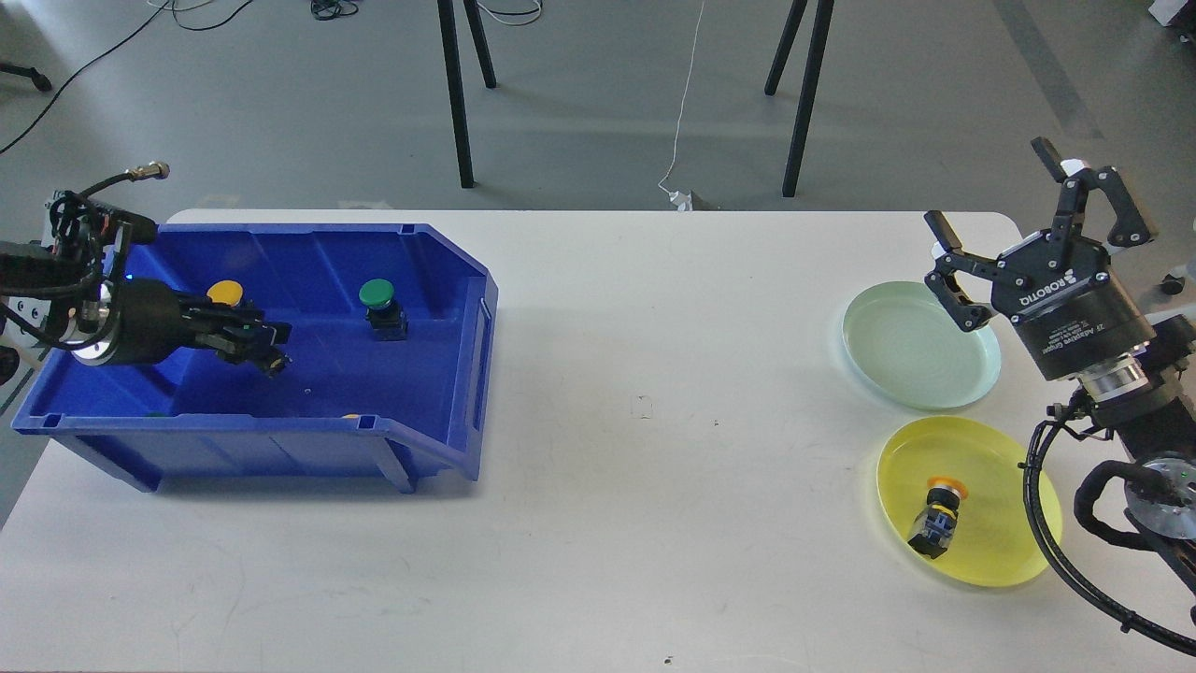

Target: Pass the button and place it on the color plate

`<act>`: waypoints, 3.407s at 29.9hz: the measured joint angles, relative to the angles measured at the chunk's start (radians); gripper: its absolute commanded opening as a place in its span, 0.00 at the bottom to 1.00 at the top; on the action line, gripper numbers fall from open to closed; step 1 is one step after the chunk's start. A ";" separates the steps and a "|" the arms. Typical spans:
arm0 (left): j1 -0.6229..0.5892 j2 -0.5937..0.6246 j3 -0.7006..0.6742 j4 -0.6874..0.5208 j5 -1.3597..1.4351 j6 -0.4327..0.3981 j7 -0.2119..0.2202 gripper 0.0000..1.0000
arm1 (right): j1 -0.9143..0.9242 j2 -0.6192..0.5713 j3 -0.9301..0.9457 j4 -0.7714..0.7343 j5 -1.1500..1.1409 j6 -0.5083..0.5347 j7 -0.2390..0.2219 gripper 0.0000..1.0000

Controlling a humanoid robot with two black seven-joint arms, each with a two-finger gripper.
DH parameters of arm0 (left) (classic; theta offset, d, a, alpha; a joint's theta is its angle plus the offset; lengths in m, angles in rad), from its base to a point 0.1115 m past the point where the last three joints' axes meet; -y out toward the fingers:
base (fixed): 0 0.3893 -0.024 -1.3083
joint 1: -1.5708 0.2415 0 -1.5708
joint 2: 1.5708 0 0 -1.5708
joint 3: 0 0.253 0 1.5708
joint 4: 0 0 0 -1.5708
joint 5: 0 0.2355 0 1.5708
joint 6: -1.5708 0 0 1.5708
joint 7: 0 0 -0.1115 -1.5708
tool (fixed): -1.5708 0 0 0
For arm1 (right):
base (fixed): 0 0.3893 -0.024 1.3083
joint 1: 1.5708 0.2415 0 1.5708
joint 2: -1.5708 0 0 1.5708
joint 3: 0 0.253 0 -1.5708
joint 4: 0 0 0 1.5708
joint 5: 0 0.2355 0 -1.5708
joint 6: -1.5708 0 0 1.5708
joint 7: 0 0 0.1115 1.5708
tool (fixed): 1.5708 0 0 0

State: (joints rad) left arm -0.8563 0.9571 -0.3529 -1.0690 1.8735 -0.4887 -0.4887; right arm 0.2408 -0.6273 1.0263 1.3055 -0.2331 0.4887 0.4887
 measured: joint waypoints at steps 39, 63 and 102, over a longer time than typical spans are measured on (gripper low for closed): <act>-0.033 -0.104 0.039 0.081 0.039 0.000 0.000 0.58 | -0.021 0.000 0.008 0.000 0.000 0.000 0.000 0.98; -0.047 -0.238 0.039 0.162 -0.110 0.000 0.000 0.89 | -0.028 -0.002 0.011 0.002 0.000 0.000 0.000 0.98; -0.076 -0.395 0.040 0.366 -0.114 0.000 0.000 0.93 | -0.040 -0.012 0.012 0.003 0.002 0.000 0.000 0.98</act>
State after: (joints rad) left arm -0.9328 0.5619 -0.3125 -0.7033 1.7591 -0.4887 -0.4887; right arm 0.2007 -0.6390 1.0385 1.3084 -0.2316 0.4887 0.4887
